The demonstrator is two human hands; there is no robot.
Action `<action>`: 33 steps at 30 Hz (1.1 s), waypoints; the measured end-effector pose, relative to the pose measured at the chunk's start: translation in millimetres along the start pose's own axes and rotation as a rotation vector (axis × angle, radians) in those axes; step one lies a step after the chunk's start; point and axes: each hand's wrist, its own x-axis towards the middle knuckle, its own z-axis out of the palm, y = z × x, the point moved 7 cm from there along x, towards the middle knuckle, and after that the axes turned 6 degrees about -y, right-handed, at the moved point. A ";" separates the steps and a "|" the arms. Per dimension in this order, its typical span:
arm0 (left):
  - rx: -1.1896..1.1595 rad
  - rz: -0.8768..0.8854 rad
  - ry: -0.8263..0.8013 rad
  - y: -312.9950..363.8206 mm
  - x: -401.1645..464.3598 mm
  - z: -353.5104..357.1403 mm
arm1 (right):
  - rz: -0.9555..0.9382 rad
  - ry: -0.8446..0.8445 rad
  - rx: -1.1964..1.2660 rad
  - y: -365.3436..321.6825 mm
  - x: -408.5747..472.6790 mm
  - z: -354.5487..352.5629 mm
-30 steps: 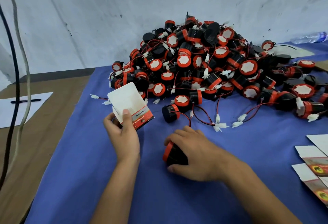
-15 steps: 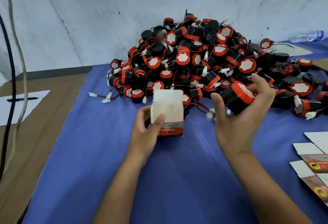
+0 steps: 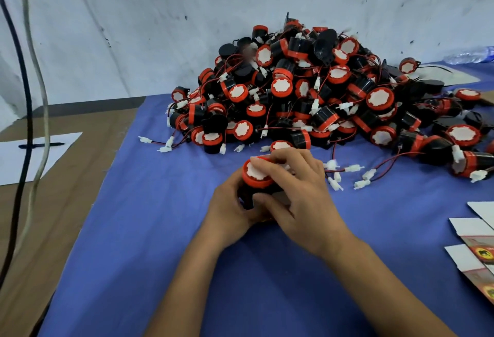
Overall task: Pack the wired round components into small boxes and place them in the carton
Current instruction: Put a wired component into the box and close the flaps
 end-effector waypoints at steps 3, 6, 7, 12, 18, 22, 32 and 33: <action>-0.012 -0.034 0.006 -4.8 1.2 -3.8 | 0.065 0.038 0.084 10.2 -2.6 -6.3; -0.057 -0.065 0.002 -9.4 1.3 -5.9 | 0.115 0.063 0.054 15.6 -5.0 -11.8; -0.069 -0.068 -0.008 -10.0 1.3 -5.9 | 0.123 0.064 0.040 16.2 -5.2 -12.5; -0.199 -0.118 -0.034 -14.2 -0.9 -8.2 | 0.164 0.173 0.099 19.9 -6.9 -21.4; -0.254 -0.178 -0.053 -14.4 0.0 2.0 | 0.092 -0.024 -0.110 5.5 -1.1 -7.0; -0.272 -0.117 -0.011 -8.8 0.6 2.9 | 0.142 -0.210 -0.223 6.8 -1.0 3.2; -0.135 -0.144 0.127 -5.7 1.2 6.7 | 0.809 0.318 0.308 68.6 -25.3 -17.8; -0.129 -0.145 0.123 -5.2 0.8 7.0 | 0.938 0.216 0.515 80.0 -28.9 -2.5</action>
